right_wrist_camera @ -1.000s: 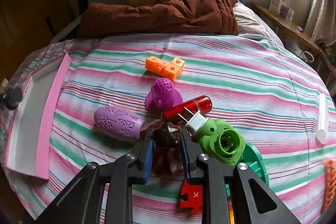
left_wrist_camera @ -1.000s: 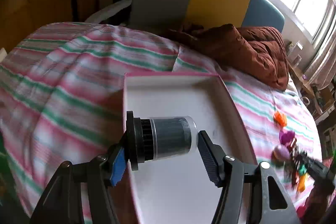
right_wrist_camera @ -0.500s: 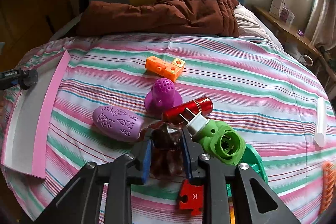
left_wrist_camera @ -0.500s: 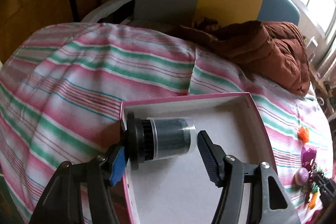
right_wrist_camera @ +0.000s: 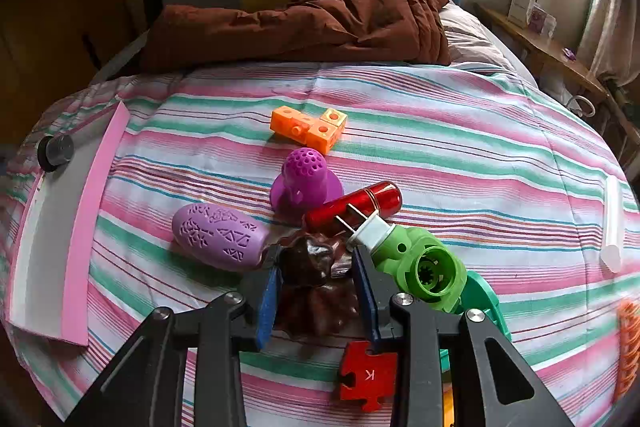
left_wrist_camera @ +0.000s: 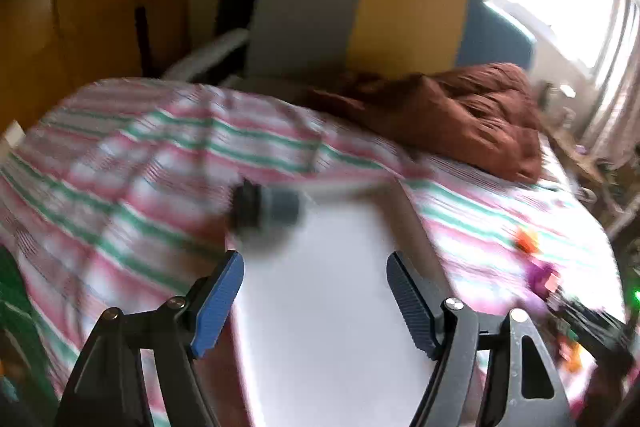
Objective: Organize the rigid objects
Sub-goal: 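Release the cylinder cup in the tray with left tool while right grasps brown mold, then lift the brown fluted mold from the pile with the right tool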
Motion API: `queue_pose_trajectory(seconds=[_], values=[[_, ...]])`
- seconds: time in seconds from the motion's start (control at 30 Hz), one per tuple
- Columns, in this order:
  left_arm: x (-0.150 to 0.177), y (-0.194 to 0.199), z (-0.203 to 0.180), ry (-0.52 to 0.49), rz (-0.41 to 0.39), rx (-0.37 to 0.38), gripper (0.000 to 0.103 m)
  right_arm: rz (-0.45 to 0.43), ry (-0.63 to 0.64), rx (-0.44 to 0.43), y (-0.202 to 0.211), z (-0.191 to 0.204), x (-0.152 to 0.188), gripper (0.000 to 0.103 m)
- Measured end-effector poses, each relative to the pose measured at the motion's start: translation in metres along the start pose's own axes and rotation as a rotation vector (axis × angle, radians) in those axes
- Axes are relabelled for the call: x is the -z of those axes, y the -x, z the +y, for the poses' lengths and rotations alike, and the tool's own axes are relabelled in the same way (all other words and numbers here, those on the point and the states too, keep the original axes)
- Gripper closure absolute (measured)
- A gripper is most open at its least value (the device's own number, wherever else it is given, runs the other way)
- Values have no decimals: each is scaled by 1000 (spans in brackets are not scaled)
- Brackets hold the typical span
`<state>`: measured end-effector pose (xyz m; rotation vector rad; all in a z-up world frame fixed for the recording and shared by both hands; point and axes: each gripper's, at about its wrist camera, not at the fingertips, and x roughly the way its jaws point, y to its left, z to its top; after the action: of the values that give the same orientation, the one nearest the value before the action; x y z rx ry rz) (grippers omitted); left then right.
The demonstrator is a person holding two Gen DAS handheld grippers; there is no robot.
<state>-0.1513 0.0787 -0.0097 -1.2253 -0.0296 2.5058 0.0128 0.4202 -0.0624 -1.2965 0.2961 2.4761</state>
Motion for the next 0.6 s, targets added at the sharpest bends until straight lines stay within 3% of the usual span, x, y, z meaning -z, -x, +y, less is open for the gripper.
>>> queue_pose_trajectory(seconds=[0.07,0.2,0.33,0.6], values=[[22,15,-12,-34,-4,16,28,0,-1,0,0,0,0,69],[59,38,-36,-126,-40,-22,28,2,6,4,0,1,0,69],[85,46,-55,-191,-20,-33,28,5,1,0,1,0,0,69],[104,52,-58,-180,29,-85,28,-2,32,23,1,6,2,70]])
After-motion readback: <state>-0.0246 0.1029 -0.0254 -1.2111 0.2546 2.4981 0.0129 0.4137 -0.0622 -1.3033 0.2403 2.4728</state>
